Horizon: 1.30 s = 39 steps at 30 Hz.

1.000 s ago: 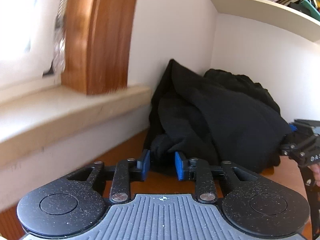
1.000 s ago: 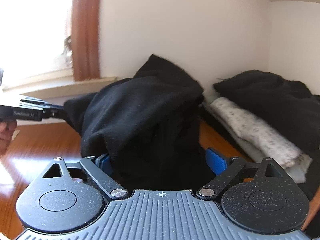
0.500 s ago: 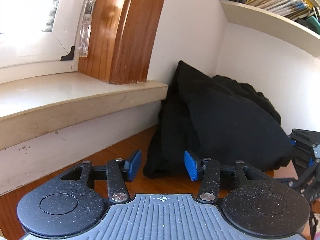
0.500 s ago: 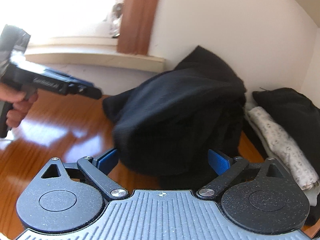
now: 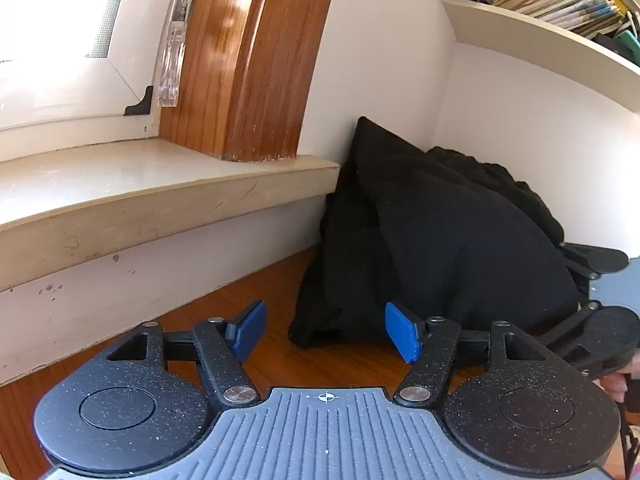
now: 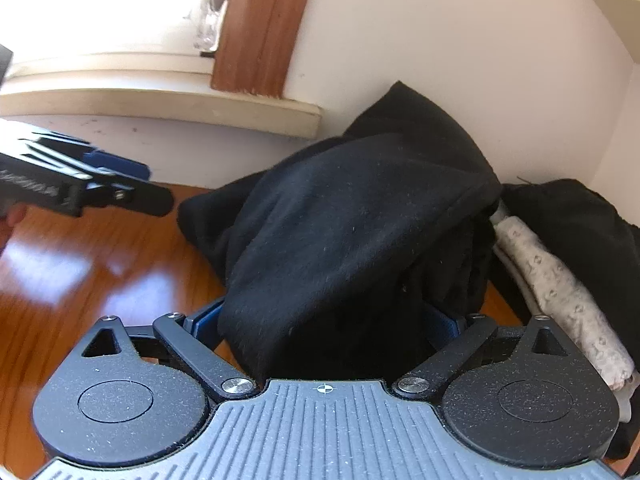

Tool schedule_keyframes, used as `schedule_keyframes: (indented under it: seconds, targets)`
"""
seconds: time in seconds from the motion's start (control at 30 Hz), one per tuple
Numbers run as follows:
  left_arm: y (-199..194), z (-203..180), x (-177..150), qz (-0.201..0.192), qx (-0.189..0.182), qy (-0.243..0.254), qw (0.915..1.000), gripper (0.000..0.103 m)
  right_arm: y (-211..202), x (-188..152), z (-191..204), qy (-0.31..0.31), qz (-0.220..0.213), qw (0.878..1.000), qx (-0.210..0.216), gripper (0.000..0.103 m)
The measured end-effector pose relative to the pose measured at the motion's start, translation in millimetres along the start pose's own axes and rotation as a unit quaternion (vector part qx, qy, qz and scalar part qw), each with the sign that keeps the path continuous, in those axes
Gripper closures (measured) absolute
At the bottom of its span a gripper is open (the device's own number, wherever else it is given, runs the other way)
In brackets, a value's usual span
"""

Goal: Fold clothes

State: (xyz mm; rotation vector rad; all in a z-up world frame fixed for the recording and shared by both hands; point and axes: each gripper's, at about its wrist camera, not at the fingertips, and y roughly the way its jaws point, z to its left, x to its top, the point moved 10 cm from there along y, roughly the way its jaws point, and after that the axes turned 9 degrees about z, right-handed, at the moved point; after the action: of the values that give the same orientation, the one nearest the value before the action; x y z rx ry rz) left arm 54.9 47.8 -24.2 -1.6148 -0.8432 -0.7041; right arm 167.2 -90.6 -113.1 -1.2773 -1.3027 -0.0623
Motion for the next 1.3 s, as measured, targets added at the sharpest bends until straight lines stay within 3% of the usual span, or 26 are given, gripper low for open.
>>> schedule_keyframes:
  seconds: [0.1, 0.27, 0.37, 0.57, 0.67, 0.73, 0.8, 0.87, 0.93, 1.0, 1.13, 1.2, 1.3]
  targets:
    - [1, 0, 0, 0.002, 0.000, 0.000, 1.0000, 0.033, 0, 1, 2, -0.004, -0.005, 1.000, -0.005, 0.015]
    - [1, -2, 0, 0.001, 0.000, 0.001, 1.0000, 0.033, -15, 7, -3, 0.019, -0.032, 0.999, 0.016, 0.057]
    - [0, -3, 1, -0.001, -0.001, 0.001, 1.0000, 0.032, -32, 21, -14, 0.072, -0.064, 0.994, 0.059, 0.066]
    - [-1, -4, -1, -0.002, -0.002, 0.002, 1.0000, 0.032, -85, 67, -43, 0.145, -0.165, 0.967, 0.128, 0.072]
    - [-2, -5, -1, -0.002, -0.004, 0.002, 1.0000, 0.031, -119, 86, -72, 0.186, -0.226, 0.945, 0.143, 0.073]
    - [-2, -6, -1, -0.002, -0.004, 0.005, 1.0000, 0.029, -124, 85, -109, 0.240, -0.233, 0.938, 0.095, 0.072]
    - [-3, -7, -2, -0.002, -0.004, 0.007, 1.0000, 0.029, -109, 73, -143, 0.291, -0.189, 0.937, 0.029, 0.069]
    - [-3, -8, -2, -0.002, -0.003, 0.008, 1.0000, 0.029, -84, 49, -169, 0.320, -0.111, 0.940, -0.025, 0.063]
    - [-3, -8, -2, -0.001, -0.003, 0.009, 0.9999, 0.028, -67, 21, -185, 0.327, -0.059, 0.941, -0.060, 0.051]
    - [-3, -8, -3, -0.001, -0.003, 0.010, 0.9999, 0.025, -58, -3, -198, 0.328, -0.032, 0.941, -0.077, 0.050]
    - [-2, -9, -3, 0.000, -0.003, 0.013, 0.9999, 0.025, -58, -34, -218, 0.349, -0.025, 0.934, -0.066, 0.041]
    - [0, -9, -4, 0.001, -0.003, 0.013, 0.9999, 0.025, -65, -36, -222, 0.340, -0.031, 0.936, -0.085, 0.026]
    - [3, -8, -3, 0.004, -0.003, 0.015, 0.9999, 0.025, -82, -33, -225, 0.309, -0.046, 0.945, -0.096, 0.022]
